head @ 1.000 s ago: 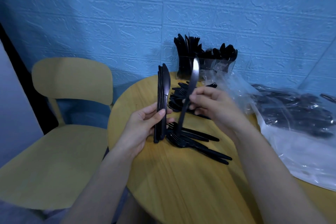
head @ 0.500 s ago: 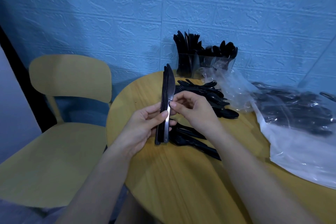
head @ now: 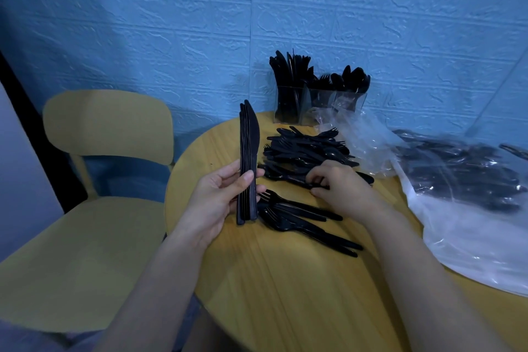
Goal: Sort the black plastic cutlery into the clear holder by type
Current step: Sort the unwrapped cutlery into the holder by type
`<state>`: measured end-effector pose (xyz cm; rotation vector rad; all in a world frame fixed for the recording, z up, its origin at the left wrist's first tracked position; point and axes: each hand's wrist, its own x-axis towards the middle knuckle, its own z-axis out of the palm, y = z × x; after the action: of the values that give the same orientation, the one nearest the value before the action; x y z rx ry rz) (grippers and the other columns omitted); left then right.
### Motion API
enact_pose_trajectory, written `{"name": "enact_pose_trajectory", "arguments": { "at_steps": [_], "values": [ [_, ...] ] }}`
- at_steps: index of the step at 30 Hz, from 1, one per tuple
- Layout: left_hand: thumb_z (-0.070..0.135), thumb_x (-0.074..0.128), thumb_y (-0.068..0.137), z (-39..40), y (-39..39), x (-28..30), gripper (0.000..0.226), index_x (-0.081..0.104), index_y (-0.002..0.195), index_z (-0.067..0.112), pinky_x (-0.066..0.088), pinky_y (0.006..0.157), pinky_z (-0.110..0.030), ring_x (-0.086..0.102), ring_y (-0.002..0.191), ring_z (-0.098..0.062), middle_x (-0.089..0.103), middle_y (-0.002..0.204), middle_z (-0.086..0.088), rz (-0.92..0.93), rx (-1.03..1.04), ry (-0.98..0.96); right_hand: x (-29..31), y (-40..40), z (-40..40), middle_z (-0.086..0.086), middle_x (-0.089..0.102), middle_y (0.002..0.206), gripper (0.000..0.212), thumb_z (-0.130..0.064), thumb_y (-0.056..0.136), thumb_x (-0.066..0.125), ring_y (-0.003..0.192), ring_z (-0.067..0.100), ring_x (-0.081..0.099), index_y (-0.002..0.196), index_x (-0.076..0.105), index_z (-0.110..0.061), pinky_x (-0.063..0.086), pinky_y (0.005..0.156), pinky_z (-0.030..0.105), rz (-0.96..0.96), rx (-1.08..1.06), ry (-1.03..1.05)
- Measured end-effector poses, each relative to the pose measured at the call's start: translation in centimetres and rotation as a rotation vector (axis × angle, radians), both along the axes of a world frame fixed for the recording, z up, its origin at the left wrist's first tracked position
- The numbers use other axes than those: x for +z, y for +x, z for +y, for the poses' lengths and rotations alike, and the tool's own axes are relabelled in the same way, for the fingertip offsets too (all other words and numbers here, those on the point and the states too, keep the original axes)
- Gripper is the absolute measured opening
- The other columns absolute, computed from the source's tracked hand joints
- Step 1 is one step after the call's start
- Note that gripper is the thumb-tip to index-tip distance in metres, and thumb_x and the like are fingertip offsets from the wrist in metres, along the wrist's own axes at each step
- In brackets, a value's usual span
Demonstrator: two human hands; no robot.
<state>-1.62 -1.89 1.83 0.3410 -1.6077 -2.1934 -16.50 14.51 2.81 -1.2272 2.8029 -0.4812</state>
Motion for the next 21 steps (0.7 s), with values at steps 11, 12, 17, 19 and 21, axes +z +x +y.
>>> {"name": "enact_pose_trajectory", "arguments": {
  "at_steps": [11,12,17,19,21],
  "values": [
    [0.006,0.055,0.088,-0.1,0.0,0.0,0.026,0.061,0.111,0.018,0.059,0.067,-0.024,0.071,0.076,-0.011,0.075,0.089,0.002,-0.003,0.02,0.0,1.2,0.1,1.2,-0.008,0.063,0.084,0.007,-0.027,0.094,0.056,0.081,0.012,0.061,0.088,0.059,-0.025,0.054,0.074,0.031,-0.121,-0.004,-0.112],
    [0.006,0.055,0.088,-0.1,0.0,0.0,0.026,0.061,0.111,0.018,0.059,0.067,-0.024,0.071,0.076,-0.012,0.075,0.089,0.002,-0.002,0.02,-0.002,1.2,0.0,1.2,-0.009,0.062,0.083,0.007,-0.028,0.094,0.055,0.08,0.012,0.061,0.088,0.058,-0.026,0.055,0.075,0.035,-0.113,-0.02,-0.136],
    [0.006,0.054,0.089,-0.2,0.0,-0.1,0.025,0.062,0.109,0.02,0.059,0.069,-0.025,0.071,0.077,-0.012,0.075,0.09,0.002,-0.001,0.017,-0.008,0.8,-0.3,1.2,-0.006,0.062,0.089,0.003,-0.027,0.092,0.06,0.084,0.014,0.059,0.091,0.062,-0.024,0.055,0.077,0.038,-0.06,-0.067,-0.055],
    [0.006,0.054,0.089,-0.1,0.0,-0.1,0.024,0.062,0.107,0.021,0.059,0.069,-0.025,0.071,0.077,-0.012,0.075,0.089,0.002,0.003,0.016,-0.011,0.7,-0.2,1.1,-0.006,0.057,0.098,0.012,-0.025,0.089,0.064,0.091,0.014,0.056,0.1,0.061,-0.022,0.053,0.08,0.037,0.005,-0.061,-0.041],
    [0.006,0.054,0.09,-0.1,0.0,-0.1,0.024,0.062,0.107,0.021,0.059,0.068,-0.024,0.071,0.076,-0.011,0.074,0.089,0.003,0.008,0.016,-0.014,0.9,-0.1,1.0,-0.006,0.051,0.098,0.013,-0.021,0.087,0.067,0.09,0.013,0.052,0.098,0.062,-0.019,0.051,0.08,0.033,0.076,-0.033,-0.112]
  ]
}}
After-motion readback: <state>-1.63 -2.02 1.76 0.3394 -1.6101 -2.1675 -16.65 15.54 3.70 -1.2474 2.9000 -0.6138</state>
